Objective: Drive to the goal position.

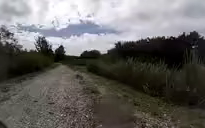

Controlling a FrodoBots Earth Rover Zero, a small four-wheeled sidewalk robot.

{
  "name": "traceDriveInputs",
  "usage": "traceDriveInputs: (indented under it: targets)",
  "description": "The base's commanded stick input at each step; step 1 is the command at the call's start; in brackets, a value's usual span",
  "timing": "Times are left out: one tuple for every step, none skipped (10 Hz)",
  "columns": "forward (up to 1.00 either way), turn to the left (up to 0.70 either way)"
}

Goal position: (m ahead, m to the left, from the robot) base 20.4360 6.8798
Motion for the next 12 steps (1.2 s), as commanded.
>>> traceDriveInputs:
  targets:
    - [0.85,0.34]
    - [0.85,0.34]
    - [0.85,0.34]
    - [0.85,0.00]
    - [0.85,0.00]
    - [0.85,0.00]
    - [0.85,0.00]
    - [0.85,0.00]
    - [0.85,0.00]
    - [0.85,0.00]
    - [0.85,0.00]
    - [0.85,0.02]
